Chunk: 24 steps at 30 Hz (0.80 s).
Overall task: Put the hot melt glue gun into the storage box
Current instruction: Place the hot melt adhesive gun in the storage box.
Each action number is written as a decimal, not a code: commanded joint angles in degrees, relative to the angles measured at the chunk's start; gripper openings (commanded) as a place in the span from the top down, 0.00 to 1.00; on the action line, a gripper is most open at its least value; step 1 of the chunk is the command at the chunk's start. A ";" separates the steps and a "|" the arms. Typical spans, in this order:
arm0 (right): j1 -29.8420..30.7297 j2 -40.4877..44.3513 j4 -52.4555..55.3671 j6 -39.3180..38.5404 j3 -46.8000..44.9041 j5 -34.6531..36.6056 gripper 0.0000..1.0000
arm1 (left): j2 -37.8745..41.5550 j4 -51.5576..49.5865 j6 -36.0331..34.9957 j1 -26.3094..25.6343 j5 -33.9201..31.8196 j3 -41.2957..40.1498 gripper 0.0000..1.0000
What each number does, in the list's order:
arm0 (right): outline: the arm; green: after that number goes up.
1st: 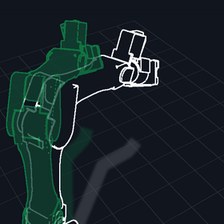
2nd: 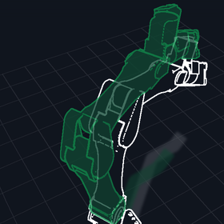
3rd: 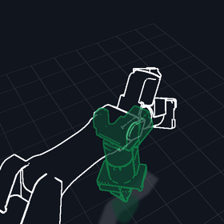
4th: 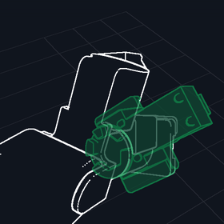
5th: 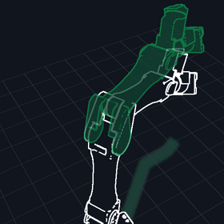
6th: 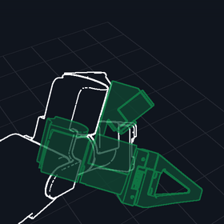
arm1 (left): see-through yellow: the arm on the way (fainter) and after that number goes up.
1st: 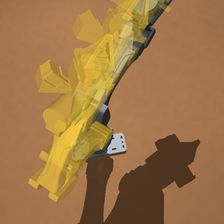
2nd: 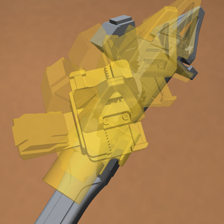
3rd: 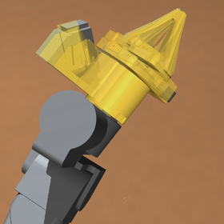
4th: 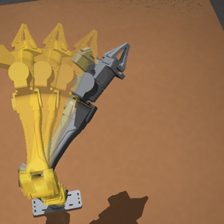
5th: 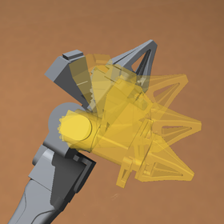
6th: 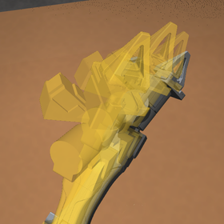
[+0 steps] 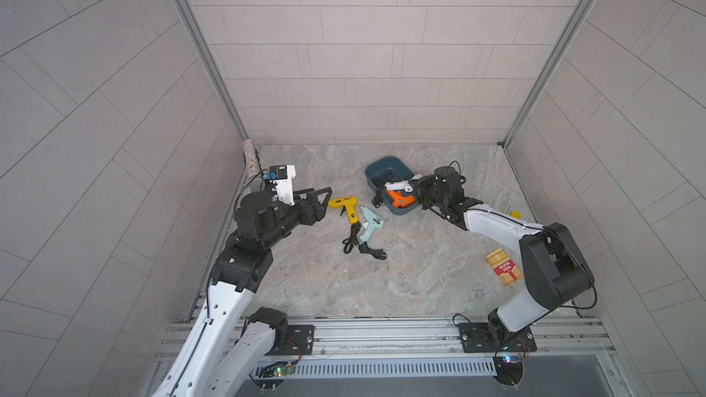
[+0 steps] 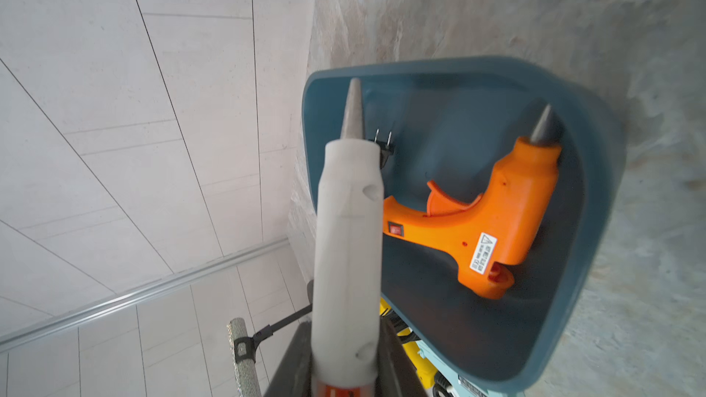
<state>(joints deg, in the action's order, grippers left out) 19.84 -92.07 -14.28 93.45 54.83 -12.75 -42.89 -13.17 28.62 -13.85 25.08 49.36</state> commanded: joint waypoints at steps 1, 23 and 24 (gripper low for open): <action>0.15 0.05 -3.99 0.77 2.33 6.93 1.00 | 0.84 -0.87 -1.37 0.54 -0.38 -0.32 0.28; 1.87 -4.36 -5.29 -4.91 11.45 21.09 1.00 | 2.48 -2.21 -1.37 0.84 0.16 -0.59 0.28; 2.16 -4.57 -4.85 -5.43 11.60 21.49 1.00 | 2.31 -2.20 -1.37 0.92 0.33 -0.58 0.28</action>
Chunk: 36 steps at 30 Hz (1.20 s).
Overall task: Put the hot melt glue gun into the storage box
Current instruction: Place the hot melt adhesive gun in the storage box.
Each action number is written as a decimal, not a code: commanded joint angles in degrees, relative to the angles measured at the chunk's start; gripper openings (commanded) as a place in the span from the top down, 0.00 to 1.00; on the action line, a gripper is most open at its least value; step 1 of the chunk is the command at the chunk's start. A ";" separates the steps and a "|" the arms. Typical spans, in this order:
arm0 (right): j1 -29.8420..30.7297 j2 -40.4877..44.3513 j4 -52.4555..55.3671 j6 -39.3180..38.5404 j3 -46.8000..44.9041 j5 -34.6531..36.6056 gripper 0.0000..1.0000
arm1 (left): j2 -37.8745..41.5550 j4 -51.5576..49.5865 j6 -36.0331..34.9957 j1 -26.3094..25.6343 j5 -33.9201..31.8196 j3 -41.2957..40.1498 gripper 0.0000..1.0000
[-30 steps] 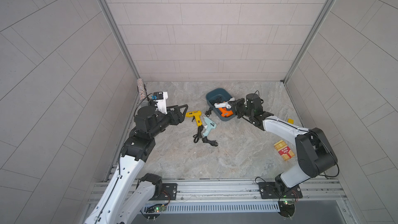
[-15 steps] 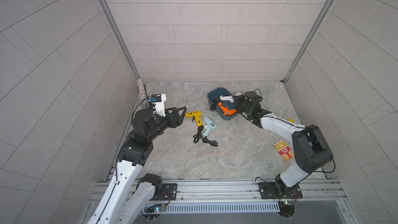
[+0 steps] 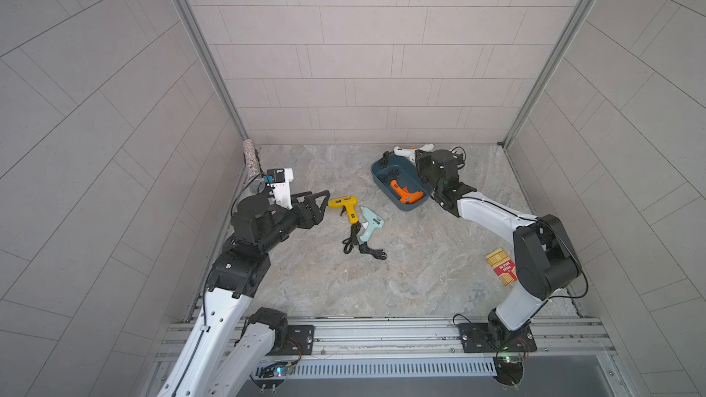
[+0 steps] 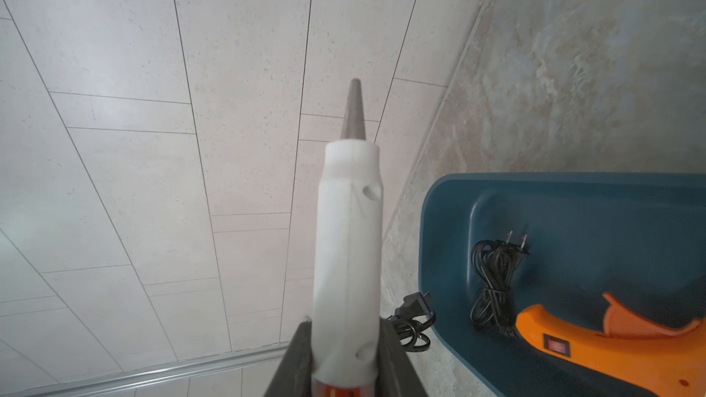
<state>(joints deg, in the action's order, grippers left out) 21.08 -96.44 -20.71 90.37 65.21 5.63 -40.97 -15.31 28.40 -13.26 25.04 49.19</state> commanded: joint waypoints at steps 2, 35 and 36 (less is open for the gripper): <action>1.37 -0.68 2.82 -2.94 1.45 4.10 1.00 | 0.21 -0.15 -1.15 0.31 0.57 -0.17 0.28; 3.29 -7.90 9.40 -3.20 -8.20 3.85 0.92 | 0.04 -2.27 -2.12 0.38 0.48 0.03 0.28; 3.11 -7.77 9.35 -3.23 -8.65 3.36 0.88 | 0.02 -2.35 -2.21 0.40 0.58 0.05 0.28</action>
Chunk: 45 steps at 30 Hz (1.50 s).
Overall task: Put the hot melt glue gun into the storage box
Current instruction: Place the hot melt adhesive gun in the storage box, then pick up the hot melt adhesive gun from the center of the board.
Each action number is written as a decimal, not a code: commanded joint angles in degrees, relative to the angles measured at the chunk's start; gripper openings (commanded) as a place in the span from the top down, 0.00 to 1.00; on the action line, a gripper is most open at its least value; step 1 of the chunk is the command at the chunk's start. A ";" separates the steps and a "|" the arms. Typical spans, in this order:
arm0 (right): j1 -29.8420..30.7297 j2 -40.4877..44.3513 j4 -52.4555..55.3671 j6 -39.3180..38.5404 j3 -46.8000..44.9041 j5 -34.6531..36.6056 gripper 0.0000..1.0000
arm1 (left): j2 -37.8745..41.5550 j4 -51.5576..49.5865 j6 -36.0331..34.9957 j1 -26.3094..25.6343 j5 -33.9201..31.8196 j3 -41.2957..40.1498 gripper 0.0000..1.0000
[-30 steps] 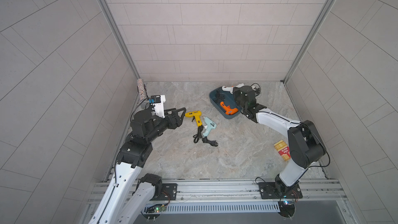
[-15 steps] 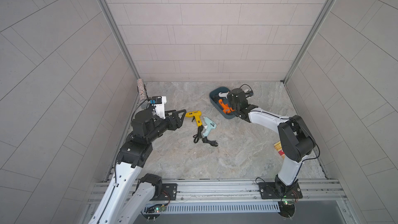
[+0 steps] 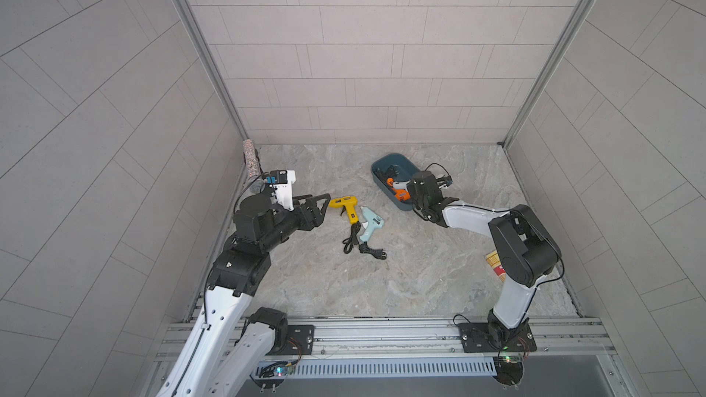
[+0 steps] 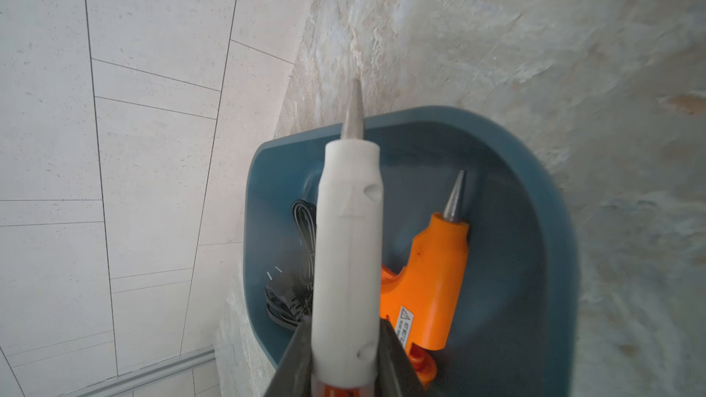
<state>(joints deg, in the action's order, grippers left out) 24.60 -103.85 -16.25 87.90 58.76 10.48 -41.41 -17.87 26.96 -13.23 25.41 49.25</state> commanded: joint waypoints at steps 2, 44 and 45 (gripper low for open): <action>-0.67 -0.05 4.87 -0.76 -2.84 -3.05 0.81 | 0.43 0.29 -0.77 0.35 0.12 -0.12 0.28; -7.04 26.66 51.77 -35.75 8.73 -16.89 0.24 | -15.26 0.36 -3.39 0.08 -2.93 -3.44 0.35; -6.73 27.70 52.54 -37.38 8.25 -17.36 0.25 | -16.85 0.38 -3.08 -0.07 -3.27 -3.45 0.36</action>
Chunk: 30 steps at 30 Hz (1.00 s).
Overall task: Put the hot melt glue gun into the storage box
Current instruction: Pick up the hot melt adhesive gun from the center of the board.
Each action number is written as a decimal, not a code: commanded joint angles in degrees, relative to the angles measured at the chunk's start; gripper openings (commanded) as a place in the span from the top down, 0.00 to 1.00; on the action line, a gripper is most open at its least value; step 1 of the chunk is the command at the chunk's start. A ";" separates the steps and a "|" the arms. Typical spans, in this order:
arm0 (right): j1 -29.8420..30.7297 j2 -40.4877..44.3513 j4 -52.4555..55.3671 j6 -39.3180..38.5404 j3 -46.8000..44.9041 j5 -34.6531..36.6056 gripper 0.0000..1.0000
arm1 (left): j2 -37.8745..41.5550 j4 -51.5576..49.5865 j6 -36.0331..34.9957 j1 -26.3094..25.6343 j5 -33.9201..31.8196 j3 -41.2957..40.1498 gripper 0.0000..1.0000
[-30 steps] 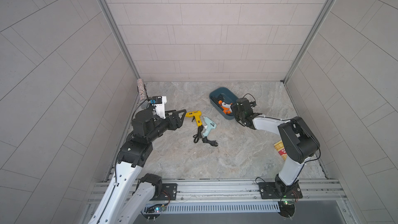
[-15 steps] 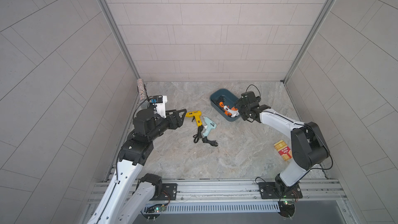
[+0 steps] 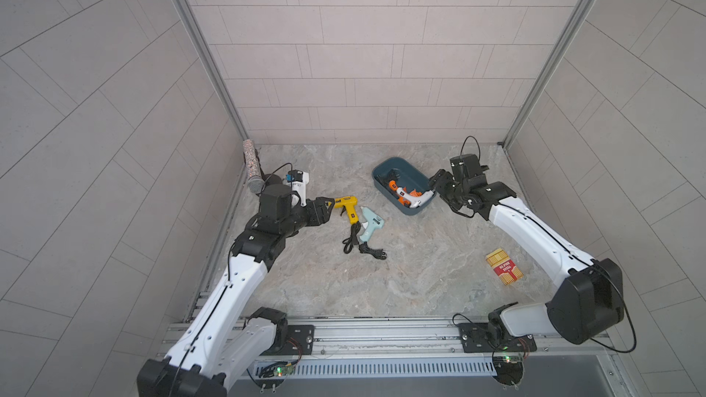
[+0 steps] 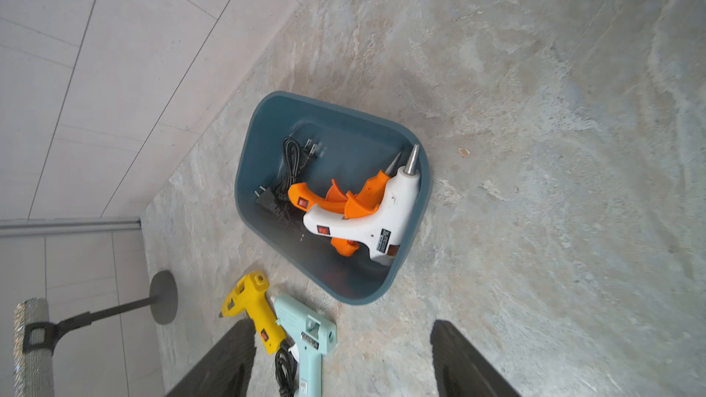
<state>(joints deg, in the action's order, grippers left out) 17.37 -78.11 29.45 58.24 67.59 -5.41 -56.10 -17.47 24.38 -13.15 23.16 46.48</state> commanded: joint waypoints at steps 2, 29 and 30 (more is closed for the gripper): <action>1.14 3.76 8.31 -10.67 -1.72 -1.88 0.26 | -4.78 -0.02 -0.19 -0.45 -0.51 -0.28 0.38; 0.09 11.26 14.88 -22.59 -10.01 -2.14 0.27 | -45.47 -19.20 6.46 -17.19 -32.43 31.01 0.42; -0.14 11.39 14.91 -22.71 -10.18 -2.32 0.27 | -46.71 -20.20 6.47 -17.41 -33.10 32.08 0.41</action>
<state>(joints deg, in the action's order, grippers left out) 17.78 -68.03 42.81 37.04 58.13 -8.16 -99.92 -31.46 31.20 -30.04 -5.72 76.09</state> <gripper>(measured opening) 0.729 0.587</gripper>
